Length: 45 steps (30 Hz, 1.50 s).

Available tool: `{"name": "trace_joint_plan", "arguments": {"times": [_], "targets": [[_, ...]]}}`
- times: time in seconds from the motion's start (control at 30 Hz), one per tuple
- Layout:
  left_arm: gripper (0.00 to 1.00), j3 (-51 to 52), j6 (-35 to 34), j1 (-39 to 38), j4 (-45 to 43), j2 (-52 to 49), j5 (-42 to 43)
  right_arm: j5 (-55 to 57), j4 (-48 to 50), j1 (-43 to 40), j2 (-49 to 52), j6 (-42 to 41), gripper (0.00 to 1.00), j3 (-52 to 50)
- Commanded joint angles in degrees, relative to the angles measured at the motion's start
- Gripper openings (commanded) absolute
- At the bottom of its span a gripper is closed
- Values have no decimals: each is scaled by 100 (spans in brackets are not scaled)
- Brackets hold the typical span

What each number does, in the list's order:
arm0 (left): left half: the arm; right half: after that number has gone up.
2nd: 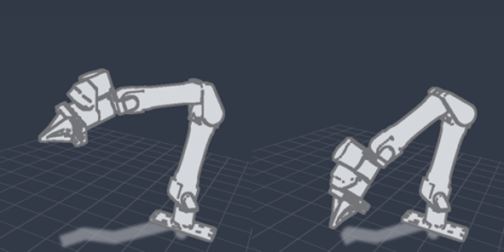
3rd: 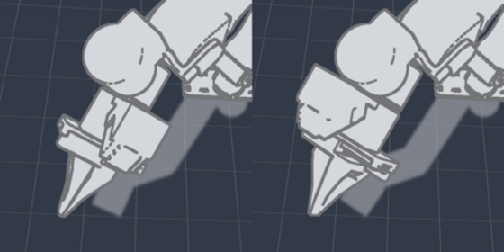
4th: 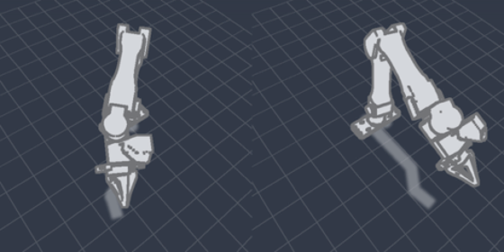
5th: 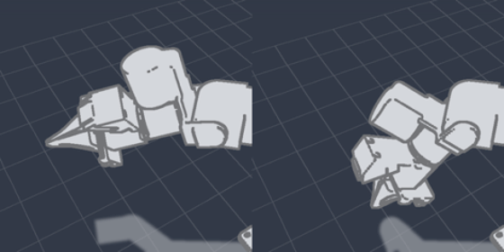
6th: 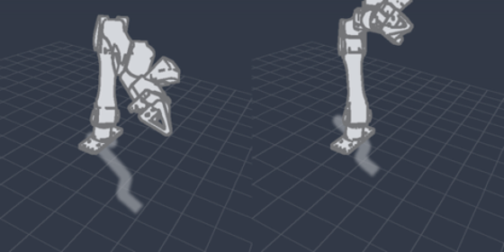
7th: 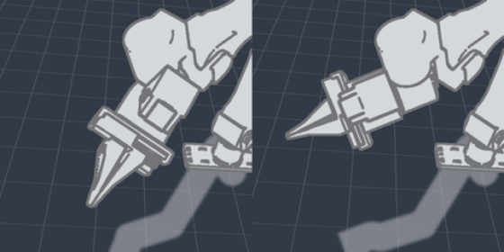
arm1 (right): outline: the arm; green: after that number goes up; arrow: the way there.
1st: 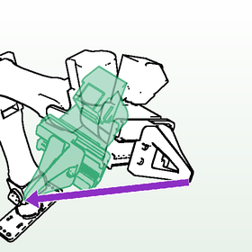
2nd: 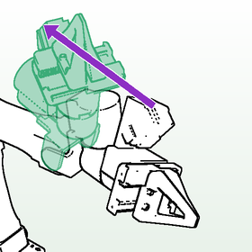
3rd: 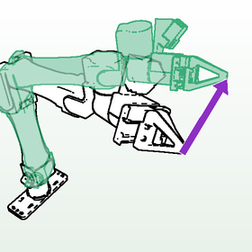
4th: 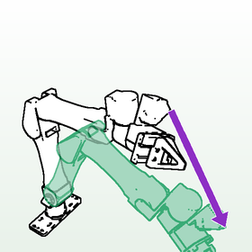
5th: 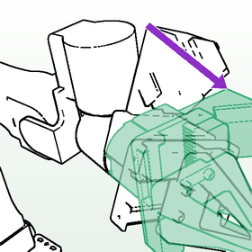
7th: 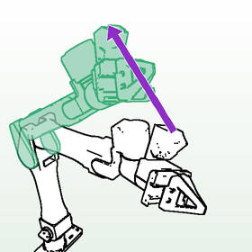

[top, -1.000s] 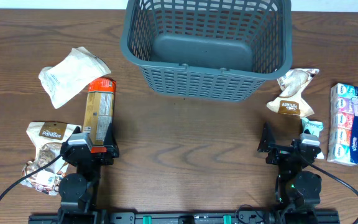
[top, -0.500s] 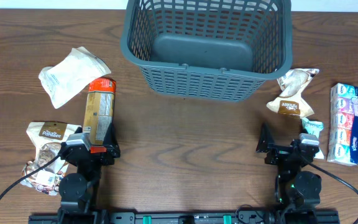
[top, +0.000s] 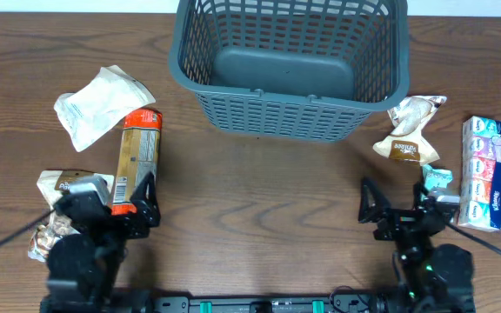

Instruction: Pack container

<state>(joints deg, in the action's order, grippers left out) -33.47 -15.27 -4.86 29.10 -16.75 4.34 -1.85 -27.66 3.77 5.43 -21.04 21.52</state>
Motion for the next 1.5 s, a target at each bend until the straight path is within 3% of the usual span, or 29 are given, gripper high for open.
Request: {"name": "trace_joint_plan", "arguments": {"times": [0.0,0.3,0.33,0.57,0.8,0.93,1.03,1.13,1.17,1.2,1.3,1.33,1.47], "targets": [[87,-728,-70,35,269,-717,367,-278,-223,-20,555,157,99,774],[87,-2828,133,35,1893,-2621,726,-527,-1989,-20,3121,678,99,3569],[99,-3106,284,35,2124,-2828,726,-531,-2225,-20,3451,802,99,3936],[99,-4750,710,35,3410,-3998,721,-1060,-3056,-20,5265,1733,99,6245],[99,-5554,1126,33,3672,-4721,723,-1635,-3368,-13,6883,1836,71,8052],[100,-5740,1314,31,3617,-5025,717,-1941,-3501,7,7661,1834,41,8732],[92,-5914,1311,28,3617,-5307,719,-2074,-3471,46,8017,1829,20,8966],[90,-6105,1311,28,3620,-5595,721,-2072,-3434,111,8244,1834,13,9058],[84,-6183,1311,28,3622,-5689,721,-2070,-3418,138,8288,1832,4,9058],[79,-6273,1311,7,3622,-5781,721,-2068,-3410,155,8314,1836,1,9055],[76,-6478,1311,-96,3620,-5934,721,-2068,-3412,157,8330,1834,3,9058],[67,-6559,1311,-157,3622,-5971,721,-2068,-3412,157,8330,1834,1,9058],[50,-6725,1311,-372,3648,-5960,721,-2068,-3493,157,8330,1834,1,9055]]}}
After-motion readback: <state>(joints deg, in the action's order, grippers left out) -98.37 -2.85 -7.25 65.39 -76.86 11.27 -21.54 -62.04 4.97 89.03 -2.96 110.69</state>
